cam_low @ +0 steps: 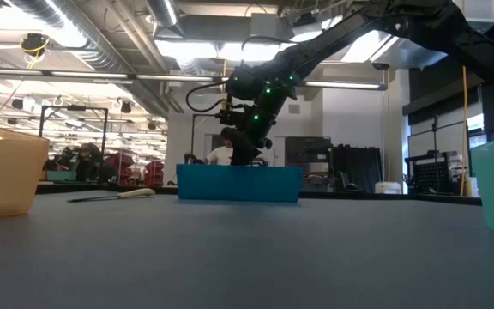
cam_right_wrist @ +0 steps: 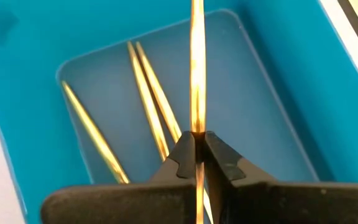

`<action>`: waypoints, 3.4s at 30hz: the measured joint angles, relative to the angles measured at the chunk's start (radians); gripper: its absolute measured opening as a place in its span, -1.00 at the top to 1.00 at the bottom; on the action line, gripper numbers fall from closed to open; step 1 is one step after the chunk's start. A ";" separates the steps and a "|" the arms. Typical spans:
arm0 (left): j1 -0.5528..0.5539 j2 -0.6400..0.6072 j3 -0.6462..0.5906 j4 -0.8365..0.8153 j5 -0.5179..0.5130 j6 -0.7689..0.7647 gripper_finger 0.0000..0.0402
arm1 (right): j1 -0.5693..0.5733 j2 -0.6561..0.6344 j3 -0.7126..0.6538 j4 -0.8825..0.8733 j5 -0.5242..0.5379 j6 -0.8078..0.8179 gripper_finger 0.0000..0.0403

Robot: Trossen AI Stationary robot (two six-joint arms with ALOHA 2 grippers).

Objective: Sort silverware by color (type)
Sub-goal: Put the gold knife into the blue bin, then put the yellow knife into the green bin

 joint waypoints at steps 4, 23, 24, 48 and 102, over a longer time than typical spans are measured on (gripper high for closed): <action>0.000 0.000 0.000 0.000 0.000 0.000 0.35 | 0.000 0.000 0.000 0.000 0.000 0.000 0.96; 0.000 0.000 0.000 0.000 -0.002 0.000 0.35 | 0.000 0.000 0.000 0.001 0.000 0.000 0.25; 0.000 0.000 0.000 0.000 -0.002 0.000 0.35 | 0.000 0.000 0.000 0.001 0.000 0.000 0.23; 0.000 0.000 0.000 0.000 -0.002 -0.005 0.35 | 0.000 -0.005 0.000 -0.005 0.001 -0.008 0.12; 0.246 0.000 0.002 -0.106 0.061 0.006 0.35 | 0.624 -0.620 0.000 -0.714 0.375 0.210 0.12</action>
